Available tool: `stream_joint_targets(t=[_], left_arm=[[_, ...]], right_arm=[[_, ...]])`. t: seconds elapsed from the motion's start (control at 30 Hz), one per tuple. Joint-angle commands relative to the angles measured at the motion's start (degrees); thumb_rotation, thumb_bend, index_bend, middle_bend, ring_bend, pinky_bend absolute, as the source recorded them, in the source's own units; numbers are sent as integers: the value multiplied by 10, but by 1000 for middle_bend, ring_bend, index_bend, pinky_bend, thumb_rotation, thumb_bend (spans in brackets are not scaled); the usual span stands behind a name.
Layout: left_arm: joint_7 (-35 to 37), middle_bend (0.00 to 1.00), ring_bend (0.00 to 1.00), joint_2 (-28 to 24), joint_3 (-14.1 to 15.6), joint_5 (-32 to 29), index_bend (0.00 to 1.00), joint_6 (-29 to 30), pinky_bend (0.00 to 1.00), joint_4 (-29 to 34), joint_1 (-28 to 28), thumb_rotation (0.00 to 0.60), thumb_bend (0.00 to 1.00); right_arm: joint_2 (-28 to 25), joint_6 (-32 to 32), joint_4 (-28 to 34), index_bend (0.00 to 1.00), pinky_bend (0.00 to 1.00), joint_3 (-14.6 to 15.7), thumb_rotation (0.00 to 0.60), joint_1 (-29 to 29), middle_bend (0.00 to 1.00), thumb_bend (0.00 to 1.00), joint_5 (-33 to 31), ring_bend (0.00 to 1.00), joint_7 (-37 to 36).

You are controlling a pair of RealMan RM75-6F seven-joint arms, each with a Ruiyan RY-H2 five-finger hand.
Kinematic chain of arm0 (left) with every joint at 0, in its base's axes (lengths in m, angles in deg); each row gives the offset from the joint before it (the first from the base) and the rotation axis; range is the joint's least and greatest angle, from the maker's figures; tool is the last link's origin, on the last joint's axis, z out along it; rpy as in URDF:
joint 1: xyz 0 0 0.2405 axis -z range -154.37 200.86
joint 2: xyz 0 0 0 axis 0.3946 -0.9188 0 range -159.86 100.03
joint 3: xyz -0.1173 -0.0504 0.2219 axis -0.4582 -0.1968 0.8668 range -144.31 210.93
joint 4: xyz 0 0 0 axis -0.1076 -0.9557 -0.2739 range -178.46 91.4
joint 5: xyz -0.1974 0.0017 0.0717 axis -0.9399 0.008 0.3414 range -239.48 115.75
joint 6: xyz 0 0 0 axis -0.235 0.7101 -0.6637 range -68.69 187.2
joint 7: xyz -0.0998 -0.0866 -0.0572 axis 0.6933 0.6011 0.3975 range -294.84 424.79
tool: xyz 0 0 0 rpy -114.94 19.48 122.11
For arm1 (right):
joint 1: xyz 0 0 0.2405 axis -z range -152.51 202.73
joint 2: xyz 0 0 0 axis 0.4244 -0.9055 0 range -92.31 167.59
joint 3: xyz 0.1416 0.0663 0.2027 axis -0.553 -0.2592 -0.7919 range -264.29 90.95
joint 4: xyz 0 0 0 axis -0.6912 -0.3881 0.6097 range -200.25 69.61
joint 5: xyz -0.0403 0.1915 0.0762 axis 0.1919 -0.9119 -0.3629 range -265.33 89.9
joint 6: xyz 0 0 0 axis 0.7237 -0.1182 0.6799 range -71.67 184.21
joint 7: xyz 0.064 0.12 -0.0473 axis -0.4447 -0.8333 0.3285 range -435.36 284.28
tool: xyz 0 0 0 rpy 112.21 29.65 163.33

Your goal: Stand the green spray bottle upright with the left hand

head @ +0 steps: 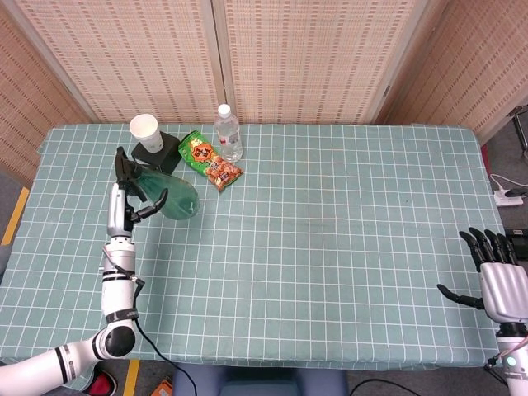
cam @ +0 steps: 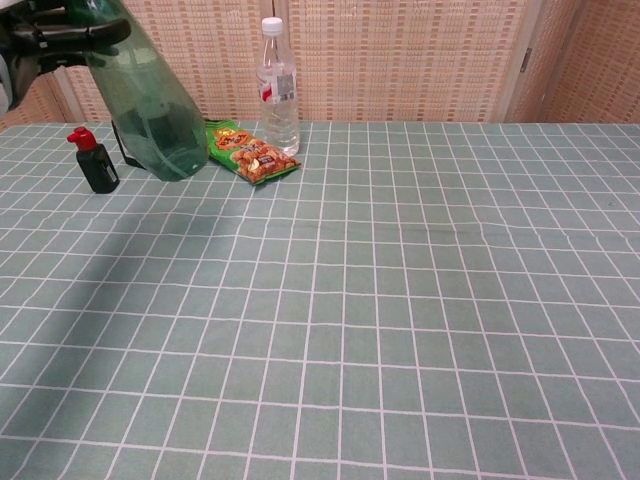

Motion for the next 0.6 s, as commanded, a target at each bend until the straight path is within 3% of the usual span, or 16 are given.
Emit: stream_joint_targets(t=[0.03, 0.47, 0.6], left_arm=[[31, 430, 304, -1, 20, 21, 526, -1, 211, -26, -16, 600, 282], [15, 429, 303, 29, 104, 83, 520, 4, 210, -96, -24, 600, 282], [10, 428, 303, 41, 118, 96, 520, 5, 210, -109, -21, 600, 282]], right_arm=[[0, -1, 1, 131, 0, -1, 600, 0, 62, 59, -2, 0, 3], [-1, -4, 4, 129, 0, 0, 600, -1, 62, 60, 1, 0, 5], [-3, -6, 2, 129, 0, 1, 600, -2, 61, 59, 4, 0, 0]])
